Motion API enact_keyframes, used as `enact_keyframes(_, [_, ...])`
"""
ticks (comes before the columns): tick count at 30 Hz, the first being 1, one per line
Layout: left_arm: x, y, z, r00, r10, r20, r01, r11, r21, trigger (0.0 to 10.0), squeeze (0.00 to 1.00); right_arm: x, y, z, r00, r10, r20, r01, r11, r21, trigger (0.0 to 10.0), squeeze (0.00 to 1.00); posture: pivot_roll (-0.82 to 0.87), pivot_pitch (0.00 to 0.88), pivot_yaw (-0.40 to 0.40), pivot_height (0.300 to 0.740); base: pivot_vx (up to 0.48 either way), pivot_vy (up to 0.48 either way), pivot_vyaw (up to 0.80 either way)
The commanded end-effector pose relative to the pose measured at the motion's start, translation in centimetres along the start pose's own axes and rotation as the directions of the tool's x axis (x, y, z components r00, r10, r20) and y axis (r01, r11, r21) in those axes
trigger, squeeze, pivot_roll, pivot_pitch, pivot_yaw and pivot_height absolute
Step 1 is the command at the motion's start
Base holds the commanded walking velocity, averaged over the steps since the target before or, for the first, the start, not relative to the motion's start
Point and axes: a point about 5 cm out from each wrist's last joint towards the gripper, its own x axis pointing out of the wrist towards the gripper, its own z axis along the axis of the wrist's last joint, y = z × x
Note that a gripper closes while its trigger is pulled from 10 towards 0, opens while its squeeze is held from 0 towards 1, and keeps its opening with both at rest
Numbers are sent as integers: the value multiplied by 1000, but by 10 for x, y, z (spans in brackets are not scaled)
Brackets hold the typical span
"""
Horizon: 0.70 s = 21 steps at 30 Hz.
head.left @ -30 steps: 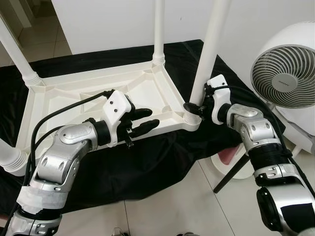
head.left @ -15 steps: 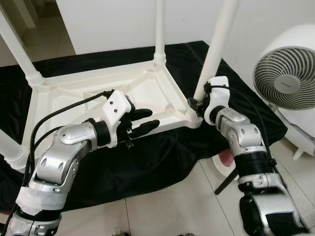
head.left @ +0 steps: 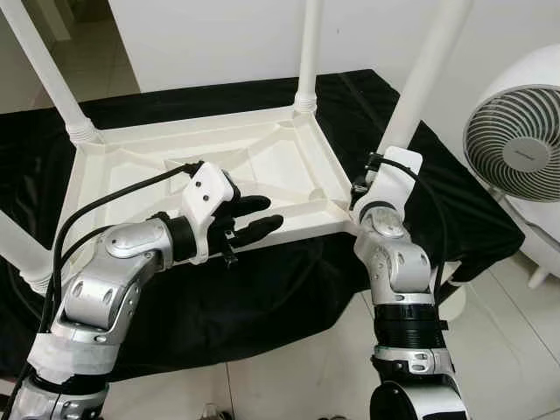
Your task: Building children table
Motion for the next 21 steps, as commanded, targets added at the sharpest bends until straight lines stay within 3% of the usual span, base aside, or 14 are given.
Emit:
enact_keyframes(1, [-1, 0, 0, 1000, 30, -6, -30, 1000, 0, 10000, 0, -3, 4, -17, 997, 31, -77, -31, 1000, 2, 10000, 0, -107, 149, 77, 740, 0, 0, 0])
enact_keyframes(5, [-2, 0, 0, 1000, 31, -7, -31, 1000, -1, 10000, 0, -5, 6, -11, 996, 83, -13, -84, 994, -66, 10000, 0, -107, 149, 77, 740, 0, 0, 0])
enact_keyframes(6, [-2, 0, 0, 999, 32, -7, -32, 999, 0, 10000, 0, -8, 11, -6, 976, 218, 12, -216, 969, -116, 10000, 1000, -107, 151, 76, 740, 0, 0, 0])
enact_keyframes(7, [-2, 0, 0, 999, 32, -7, -32, 999, 0, 10000, 0, -11, 15, -2, 947, 321, 26, -313, 937, -157, 10000, 671, -108, 152, 77, 740, 0, 0, 0])
enact_keyframes(8, [-2, 0, 0, 999, 32, -7, -32, 999, 0, 10000, 0, -11, 15, -2, 947, 321, 26, -313, 937, -157, 10000, 671, -108, 152, 77, 740, 0, 0, 0])
enact_keyframes(9, [-2, 0, 0, 999, 32, -7, -32, 999, 0, 10000, 0, -14, 18, 0, 921, 388, 30, -376, 907, -188, 10000, 671, -108, 152, 77, 740, 0, 0, 0])
enact_keyframes(10, [-2, 0, 0, 999, 31, -6, -31, 1000, 0, 10000, 0, -18, 21, 1, 892, 451, 23, -439, 877, -193, 10000, 0, -108, 152, 77, 740, 0, 0, 0])
enact_keyframes(13, [-2, 0, 0, 1000, 31, -6, -31, 1000, 1, 10000, 0, -22, 16, 5, 836, 548, 8, -525, 806, -274, 10000, 0, -108, 152, 77, 740, 0, 0, 0])
enact_keyframes(17, [-1, 0, 1, 1000, 31, -7, -31, 1000, 1, 10000, 0, -9, -5, 13, 849, 528, 11, -487, 790, -373, 10000, 0, -110, 153, 78, 740, 0, 0, 0])
enact_keyframes(20, [-1, 0, 1, 1000, 30, -7, -30, 1000, 0, 10000, 0, -4, -11, 15, 854, 521, 2, -479, 787, -389, 10000, 0, -110, 153, 78, 740, 0, 0, 0])
enact_keyframes(21, [-1, 0, 1, 1000, 30, -7, -30, 1000, 0, 10000, 0, 0, -17, 14, 846, 532, -30, -497, 768, -404, 10000, 0, -108, 156, 79, 740, 0, 0, 0])
